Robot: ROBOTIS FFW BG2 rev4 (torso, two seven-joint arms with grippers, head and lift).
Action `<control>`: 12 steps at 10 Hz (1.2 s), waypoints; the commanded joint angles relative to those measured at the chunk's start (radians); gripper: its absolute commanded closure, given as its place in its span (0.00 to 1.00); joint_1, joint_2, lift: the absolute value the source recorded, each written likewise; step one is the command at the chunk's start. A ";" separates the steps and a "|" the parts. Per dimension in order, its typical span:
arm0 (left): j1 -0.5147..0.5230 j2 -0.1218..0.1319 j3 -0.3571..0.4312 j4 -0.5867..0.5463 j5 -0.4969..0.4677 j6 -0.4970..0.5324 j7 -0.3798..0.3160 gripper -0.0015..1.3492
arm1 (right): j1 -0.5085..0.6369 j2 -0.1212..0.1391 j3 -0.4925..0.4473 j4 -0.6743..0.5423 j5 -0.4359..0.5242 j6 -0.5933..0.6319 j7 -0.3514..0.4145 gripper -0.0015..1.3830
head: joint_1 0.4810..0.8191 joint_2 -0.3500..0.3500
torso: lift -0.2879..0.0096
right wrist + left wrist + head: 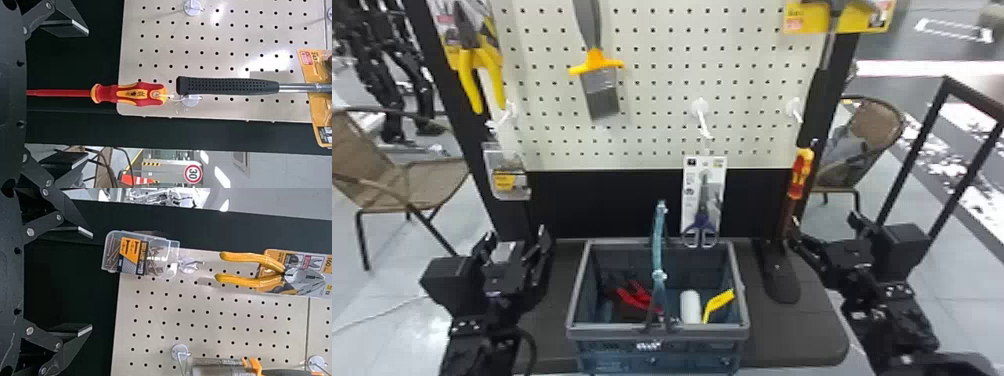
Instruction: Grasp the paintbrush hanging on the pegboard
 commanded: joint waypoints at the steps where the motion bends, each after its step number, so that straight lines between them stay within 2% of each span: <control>1: 0.000 0.000 0.000 0.000 0.001 -0.003 0.000 0.33 | 0.000 0.000 0.000 0.000 0.000 0.000 0.000 0.13 | 0.20 0.50 | 0.63; 9: -0.003 0.002 -0.006 -0.008 -0.002 -0.002 0.000 0.33 | -0.002 -0.002 0.001 0.006 -0.007 0.000 0.005 0.13 | 0.20 0.50 | 0.63; 10: -0.003 0.005 -0.012 -0.040 0.008 0.032 -0.005 0.33 | -0.002 -0.002 0.000 0.006 -0.008 0.000 0.006 0.13 | 0.20 0.50 | 0.63; 12: -0.031 0.012 -0.008 -0.146 0.037 0.184 -0.051 0.33 | 0.000 -0.002 0.000 0.006 -0.008 0.000 0.006 0.13 | 0.20 0.50 | 0.63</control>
